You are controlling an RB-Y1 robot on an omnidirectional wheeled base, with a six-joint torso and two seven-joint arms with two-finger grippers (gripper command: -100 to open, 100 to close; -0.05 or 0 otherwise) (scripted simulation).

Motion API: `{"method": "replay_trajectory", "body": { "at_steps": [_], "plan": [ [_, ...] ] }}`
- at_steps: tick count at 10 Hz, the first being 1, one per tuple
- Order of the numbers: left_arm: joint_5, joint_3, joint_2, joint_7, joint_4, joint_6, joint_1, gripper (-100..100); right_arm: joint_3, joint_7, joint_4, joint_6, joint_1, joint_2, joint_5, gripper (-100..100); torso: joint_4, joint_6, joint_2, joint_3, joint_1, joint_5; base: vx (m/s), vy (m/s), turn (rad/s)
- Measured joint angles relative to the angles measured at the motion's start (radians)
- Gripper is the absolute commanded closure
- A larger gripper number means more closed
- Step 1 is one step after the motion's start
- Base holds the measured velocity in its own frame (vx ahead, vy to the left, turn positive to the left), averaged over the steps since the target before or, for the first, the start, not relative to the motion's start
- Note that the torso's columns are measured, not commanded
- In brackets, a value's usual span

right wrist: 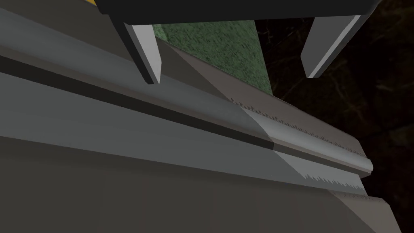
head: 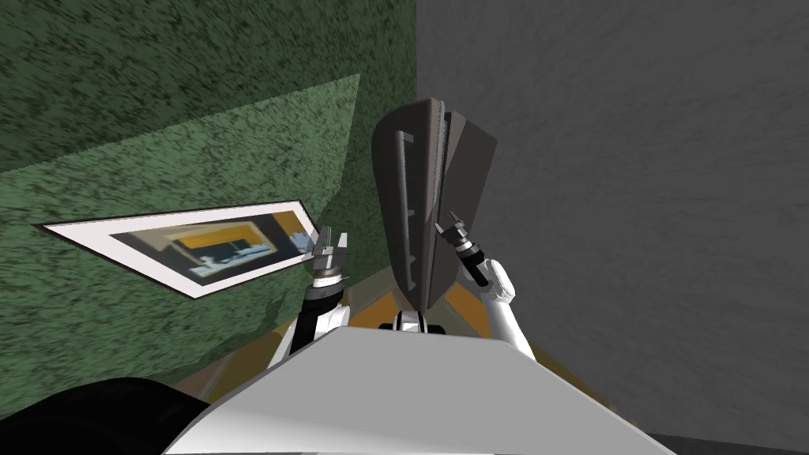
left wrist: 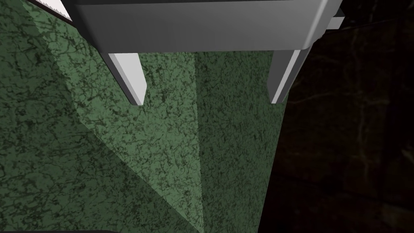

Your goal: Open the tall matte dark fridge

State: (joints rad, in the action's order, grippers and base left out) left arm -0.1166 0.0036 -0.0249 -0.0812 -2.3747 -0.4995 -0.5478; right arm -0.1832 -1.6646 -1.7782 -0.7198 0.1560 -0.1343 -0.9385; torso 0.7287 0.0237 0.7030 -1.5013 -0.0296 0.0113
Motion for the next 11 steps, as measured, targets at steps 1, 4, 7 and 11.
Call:
{"method": "replay_trajectory", "body": {
  "at_steps": [1,4,7,11],
  "plan": [
    [0.0,0.0,0.0,0.0,0.0,0.0,0.0,0,-0.004,-0.031,0.012,-0.003,0.008,0.024,-0.018,-100,0.0,0.002,-0.003,-0.002,-0.003,0.001,-0.045,0.066,-0.008],
    [0.0,0.0,0.0,0.0,0.0,0.0,0.0,0,-0.017,-0.092,0.039,-0.018,0.021,0.088,-0.048,-100,0.002,0.005,-0.007,-0.006,-0.005,0.003,-0.019,0.029,-0.001],
    [0.0,0.0,0.0,0.0,0.0,0.0,0.0,0,-0.02,-0.114,0.048,-0.015,0.028,0.154,-0.068,-100,0.005,0.008,-0.008,-0.007,-0.012,0.006,-0.029,-0.004,-0.037],
    [0.0,0.0,0.0,0.0,0.0,0.0,0.0,0,-0.051,-0.089,0.039,0.008,0.04,0.144,-0.049,100,0.0,-0.01,0.012,0.01,0.014,-0.006,-0.013,-0.049,-0.055]
  ]
}}
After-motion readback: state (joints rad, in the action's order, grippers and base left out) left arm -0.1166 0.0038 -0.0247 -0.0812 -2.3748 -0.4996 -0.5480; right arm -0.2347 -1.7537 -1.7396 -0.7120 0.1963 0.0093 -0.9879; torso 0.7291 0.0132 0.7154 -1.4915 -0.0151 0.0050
